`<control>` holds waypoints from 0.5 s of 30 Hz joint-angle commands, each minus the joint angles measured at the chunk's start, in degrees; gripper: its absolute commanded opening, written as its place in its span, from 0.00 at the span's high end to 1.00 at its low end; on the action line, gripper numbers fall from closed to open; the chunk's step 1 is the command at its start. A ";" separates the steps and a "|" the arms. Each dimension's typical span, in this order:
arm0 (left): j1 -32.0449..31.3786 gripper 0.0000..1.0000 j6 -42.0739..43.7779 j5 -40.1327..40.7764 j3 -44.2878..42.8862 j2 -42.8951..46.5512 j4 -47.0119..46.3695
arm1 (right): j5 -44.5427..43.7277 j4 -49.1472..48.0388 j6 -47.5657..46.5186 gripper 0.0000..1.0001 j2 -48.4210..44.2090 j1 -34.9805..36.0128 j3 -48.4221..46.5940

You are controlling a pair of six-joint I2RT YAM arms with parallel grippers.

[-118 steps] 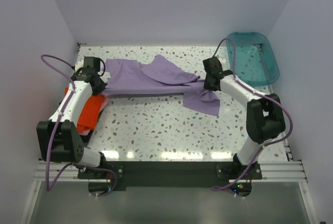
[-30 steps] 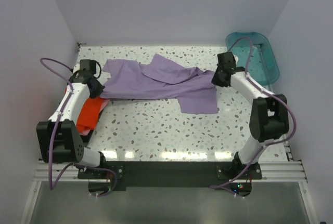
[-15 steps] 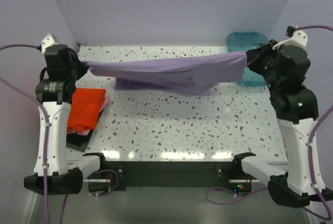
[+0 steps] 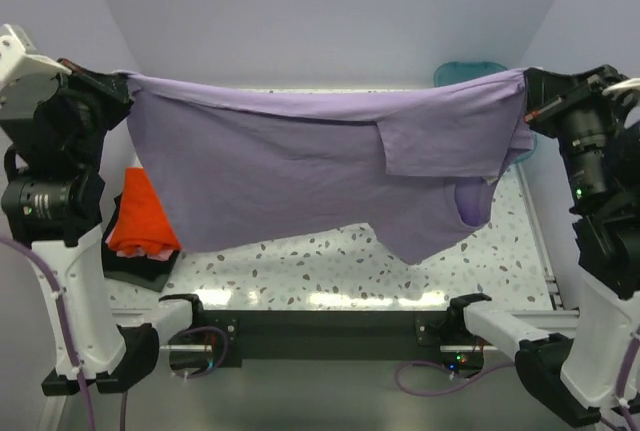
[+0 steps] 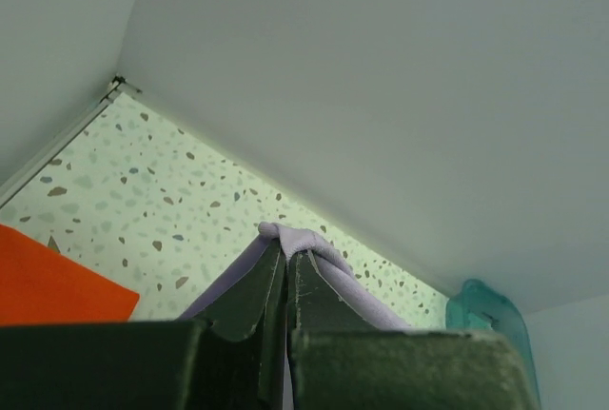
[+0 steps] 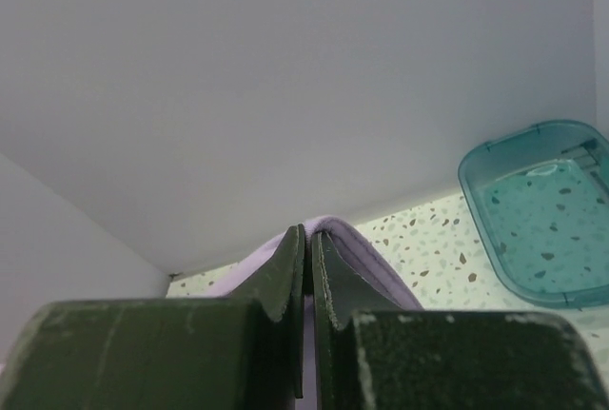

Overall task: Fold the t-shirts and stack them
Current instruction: Flatten the tshirt out

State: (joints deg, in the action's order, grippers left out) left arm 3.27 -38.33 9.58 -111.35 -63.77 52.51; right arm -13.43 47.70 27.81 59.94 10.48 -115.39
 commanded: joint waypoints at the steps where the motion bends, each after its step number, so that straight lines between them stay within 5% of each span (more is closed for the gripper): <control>1: 0.42 1.00 0.10 -1.41 3.75 -5.92 -3.96 | 1.56 -7.16 -1.01 1.00 6.49 -0.29 2.97; 9: 0.42 1.00 -2.27 -6.06 7.30 -19.44 -24.37 | 7.18 -23.79 -1.00 1.00 24.73 -0.29 4.07; 15: 0.42 1.00 -3.16 -12.04 -19.48 -40.43 -25.09 | 7.19 -25.29 -2.06 1.00 38.83 -0.46 -16.33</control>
State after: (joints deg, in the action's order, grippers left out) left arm 3.29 -40.32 1.67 -118.32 -100.99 35.18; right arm -6.46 30.35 27.18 99.68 10.44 -120.05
